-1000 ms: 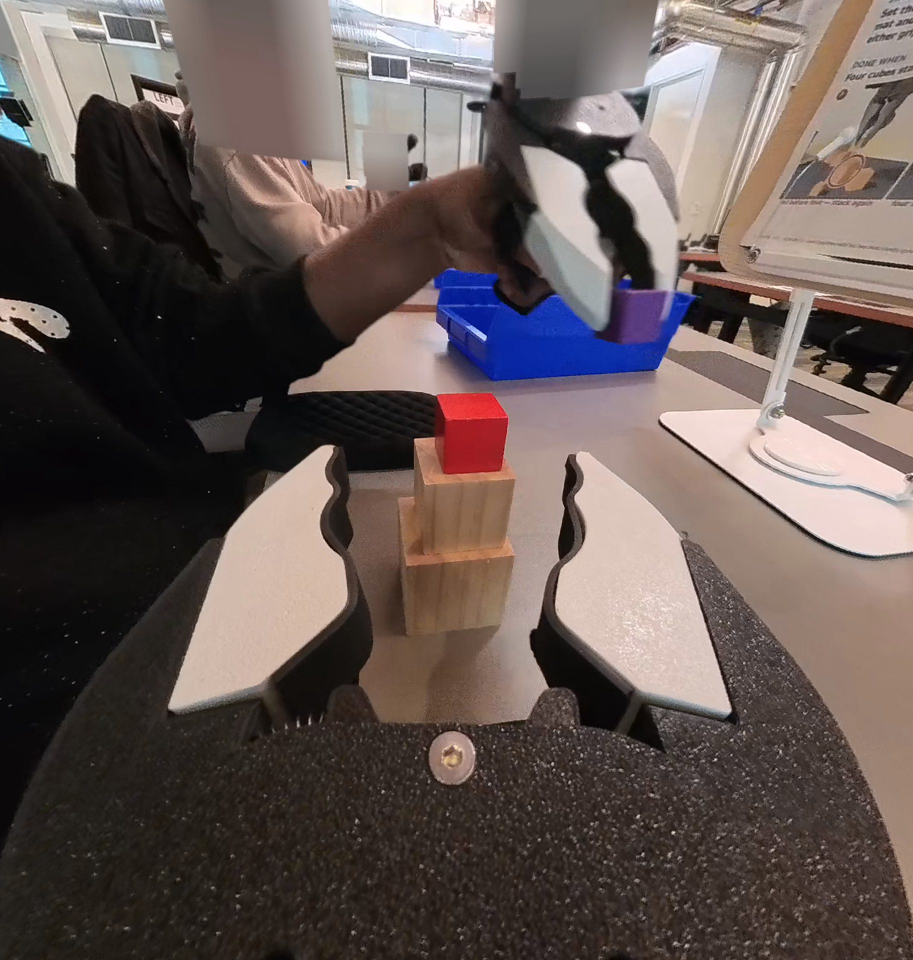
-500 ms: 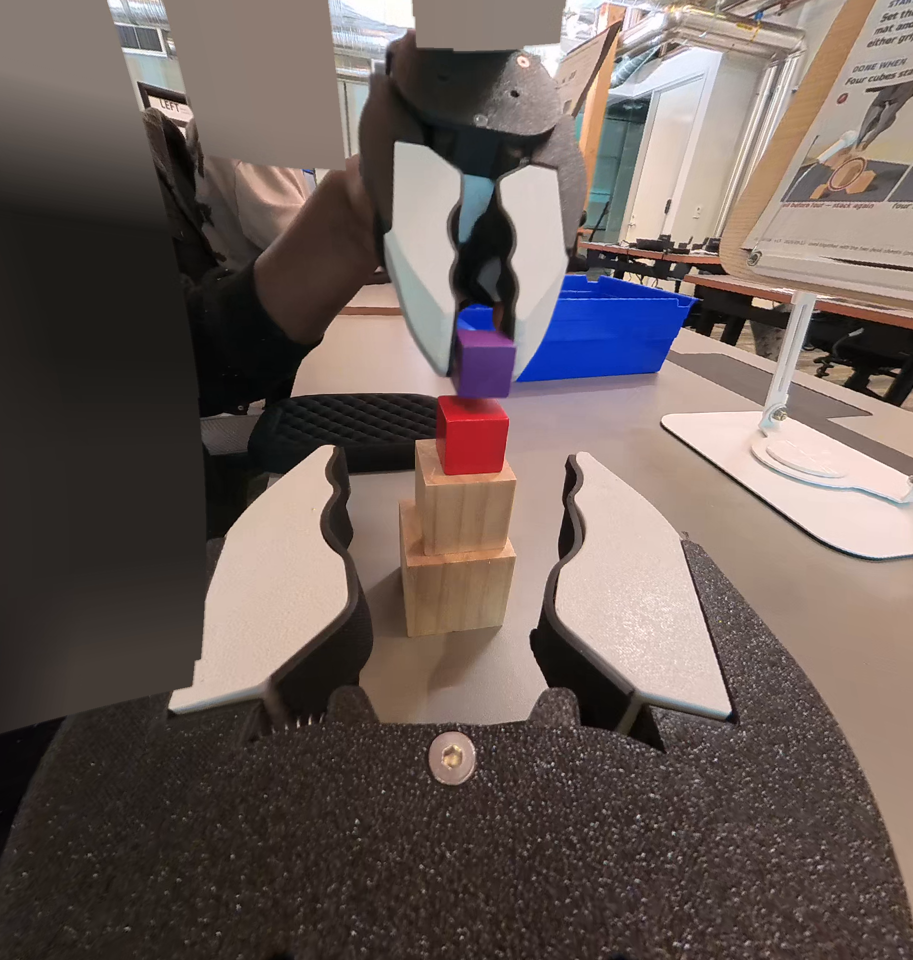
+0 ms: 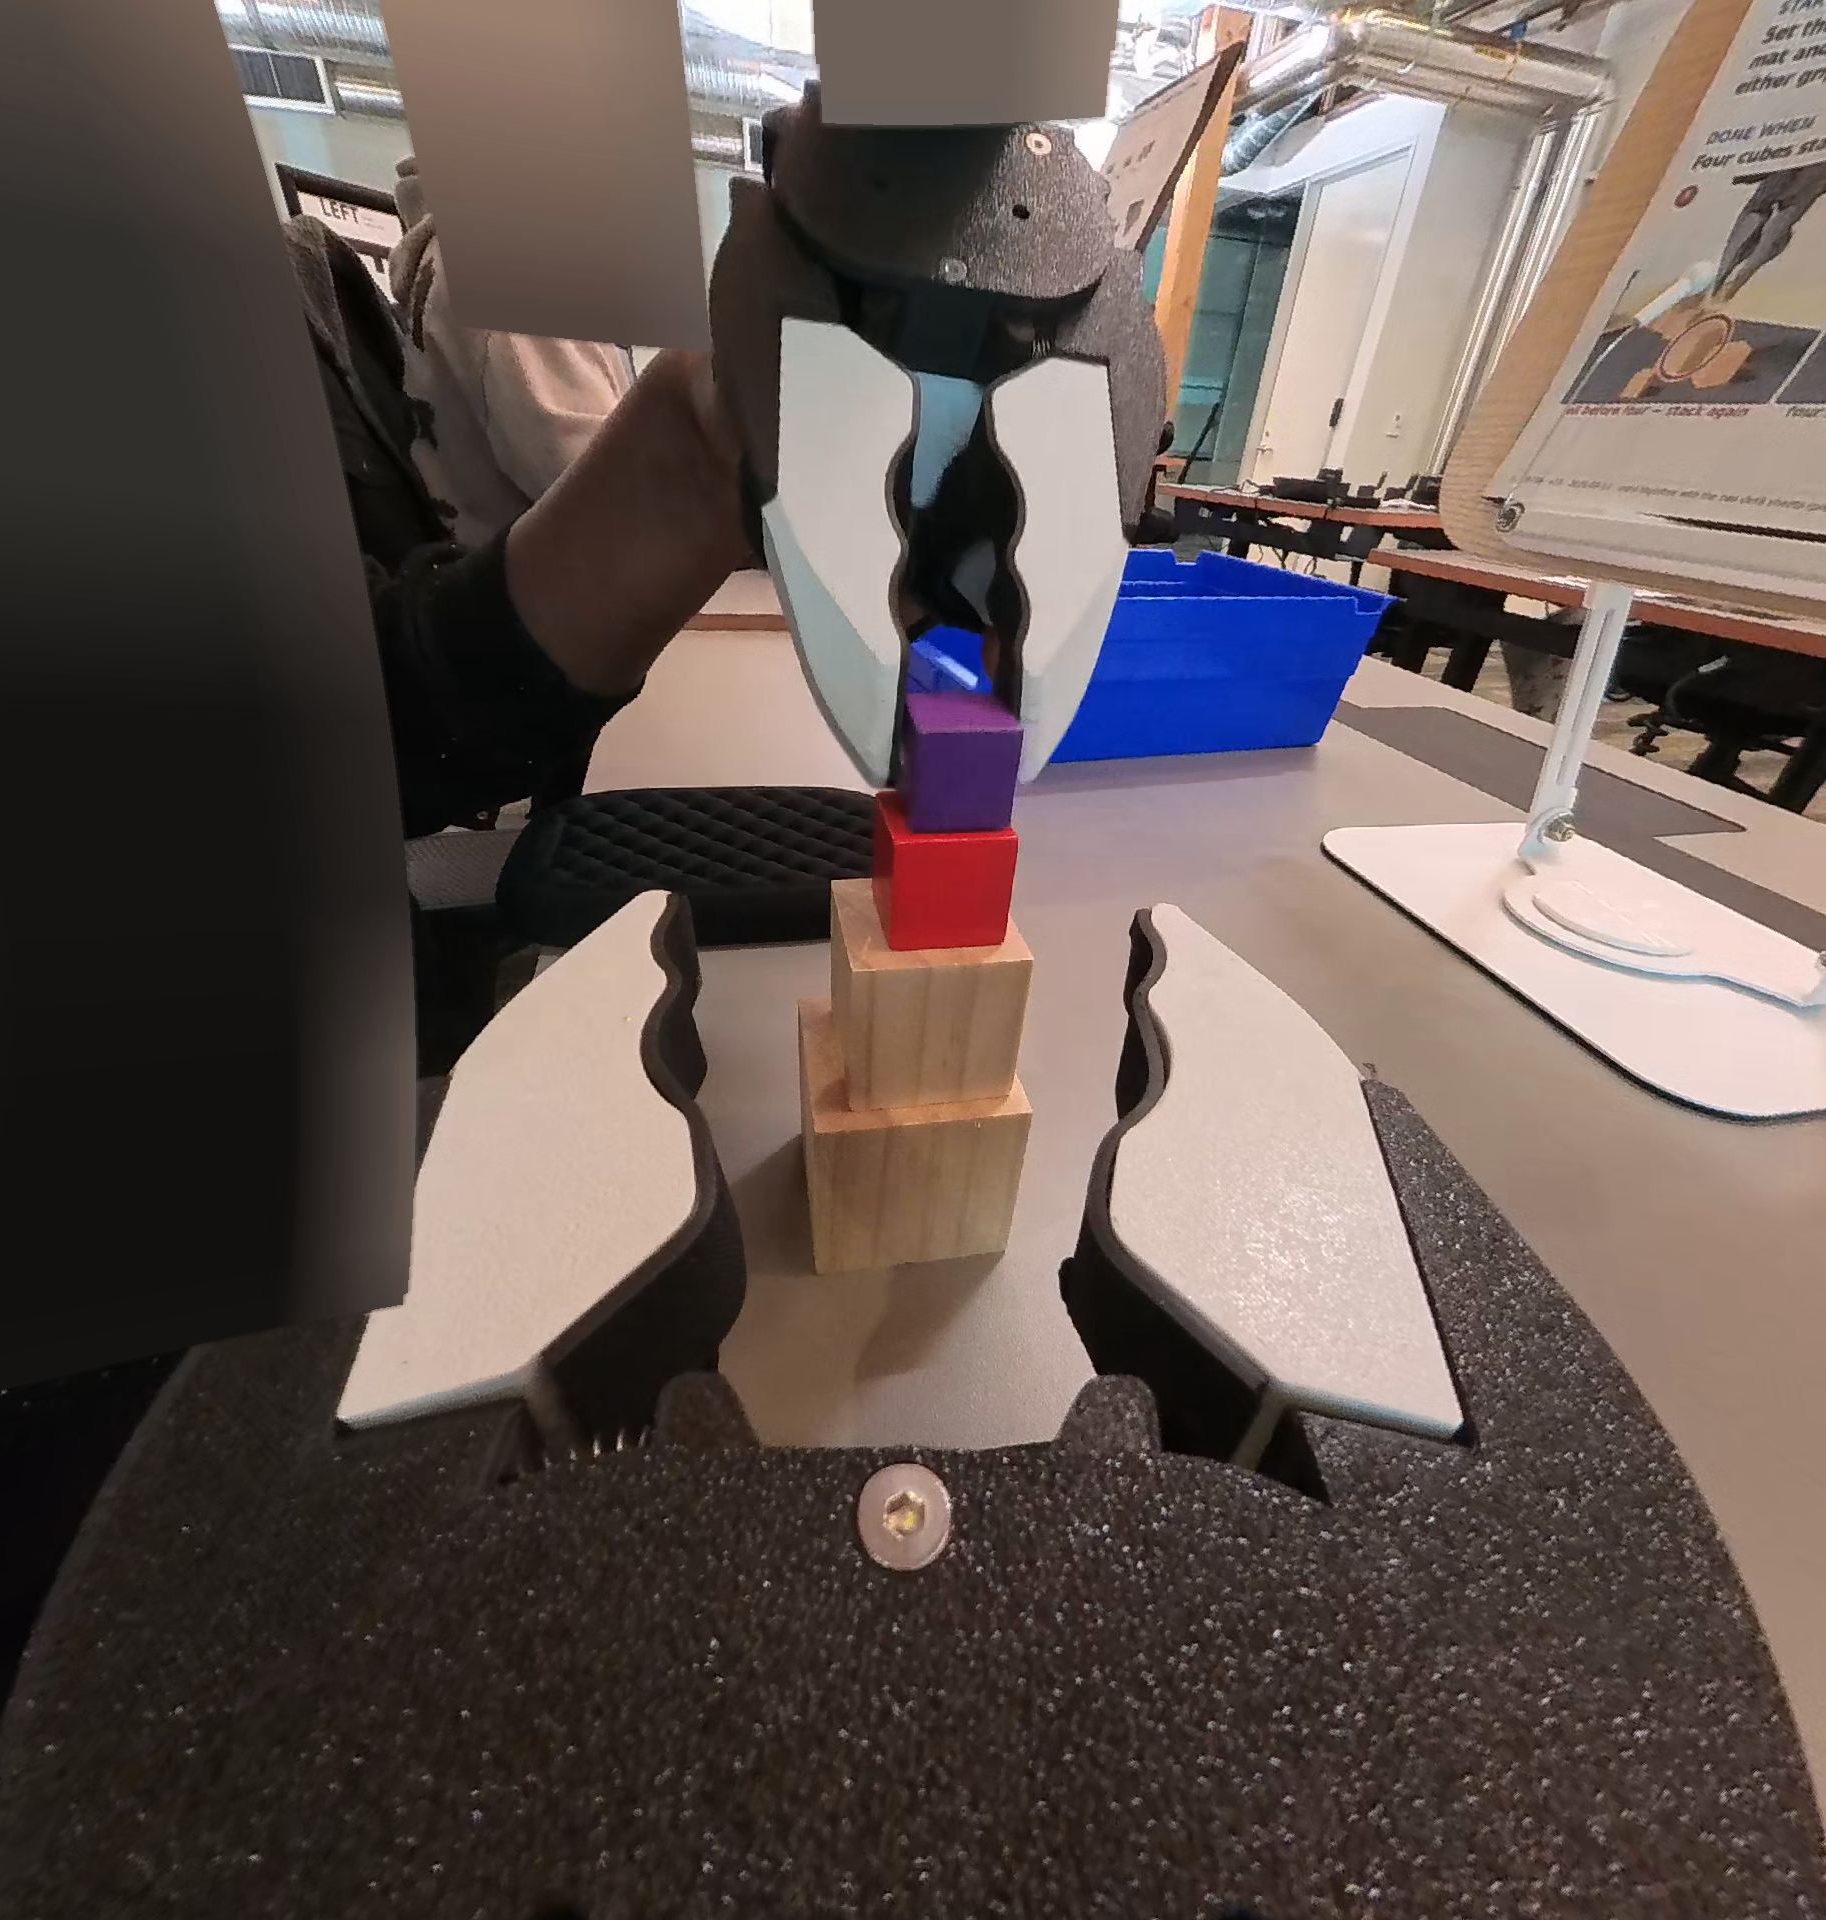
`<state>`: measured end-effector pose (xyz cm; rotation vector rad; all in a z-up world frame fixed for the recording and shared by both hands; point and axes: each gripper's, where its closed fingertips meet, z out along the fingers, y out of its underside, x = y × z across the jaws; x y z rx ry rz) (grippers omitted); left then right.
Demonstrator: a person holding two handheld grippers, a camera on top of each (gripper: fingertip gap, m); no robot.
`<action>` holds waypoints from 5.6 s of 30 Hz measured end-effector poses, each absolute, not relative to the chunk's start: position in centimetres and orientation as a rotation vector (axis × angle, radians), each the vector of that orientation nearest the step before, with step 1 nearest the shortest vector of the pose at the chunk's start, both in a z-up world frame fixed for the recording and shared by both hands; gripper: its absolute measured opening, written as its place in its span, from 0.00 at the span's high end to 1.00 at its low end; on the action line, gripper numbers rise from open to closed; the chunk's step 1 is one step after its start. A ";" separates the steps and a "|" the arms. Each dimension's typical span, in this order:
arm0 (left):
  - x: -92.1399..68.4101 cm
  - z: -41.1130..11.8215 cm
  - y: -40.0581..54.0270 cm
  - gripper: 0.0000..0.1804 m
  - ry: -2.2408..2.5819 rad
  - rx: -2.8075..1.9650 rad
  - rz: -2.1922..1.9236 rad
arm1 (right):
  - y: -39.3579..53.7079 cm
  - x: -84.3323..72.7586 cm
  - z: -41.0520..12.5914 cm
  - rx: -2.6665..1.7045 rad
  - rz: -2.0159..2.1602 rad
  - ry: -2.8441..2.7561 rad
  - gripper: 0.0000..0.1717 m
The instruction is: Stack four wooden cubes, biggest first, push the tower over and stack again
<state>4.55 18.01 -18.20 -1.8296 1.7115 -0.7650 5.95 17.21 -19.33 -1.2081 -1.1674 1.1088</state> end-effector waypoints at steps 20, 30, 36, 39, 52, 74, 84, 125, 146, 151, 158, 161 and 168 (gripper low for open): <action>4.4 -18.3 18.1 0.88 1.708 -1.832 -0.776 | 17.3 6.0 -19.3 -1.206 1.115 -1.161 0.55; 4.4 -18.2 17.8 0.88 1.726 -1.829 -0.789 | 17.3 6.0 -19.2 -1.209 1.116 -1.158 0.55; 4.4 -18.1 18.0 0.87 1.712 -1.831 -0.786 | 17.3 6.0 -19.2 -1.208 1.115 -1.158 0.55; 4.4 -18.2 18.0 0.87 1.719 -1.833 -0.783 | 17.3 6.0 -19.2 -1.209 1.117 -1.156 0.55; 4.2 -17.7 18.1 0.78 1.674 -1.830 -0.811 | 17.3 6.0 -19.2 -1.210 1.117 -1.156 0.56; -3.5 -14.6 18.0 0.19 0.854 -1.350 -0.743 | 17.5 6.0 -19.3 -1.219 1.111 -1.146 0.57; -5.9 -17.5 16.4 0.19 0.779 -1.320 -0.744 | 17.7 6.0 -19.3 -1.228 1.102 -1.131 0.57; -5.9 -18.0 16.5 0.30 0.766 -1.325 -0.754 | 16.3 4.3 -24.6 -1.604 0.737 -1.552 1.00; -5.9 -18.0 16.6 0.31 0.764 -1.330 -0.749 | 16.8 3.2 -23.4 -1.561 0.742 -1.556 1.00; -6.0 -18.0 16.6 0.32 0.758 -1.329 -0.748 | 17.0 3.1 -23.2 -1.558 0.741 -1.546 1.00; -6.1 -17.9 16.6 0.32 0.752 -1.329 -0.749 | 17.3 2.9 -23.0 -1.547 0.739 -1.537 1.00; -6.1 -18.0 16.6 0.32 0.755 -1.329 -0.750 | 17.4 2.5 -22.7 -1.538 0.755 -1.522 1.00; -6.1 -17.9 16.6 0.32 0.753 -1.326 -0.752 | 17.6 1.7 -22.3 -1.520 0.754 -1.527 1.00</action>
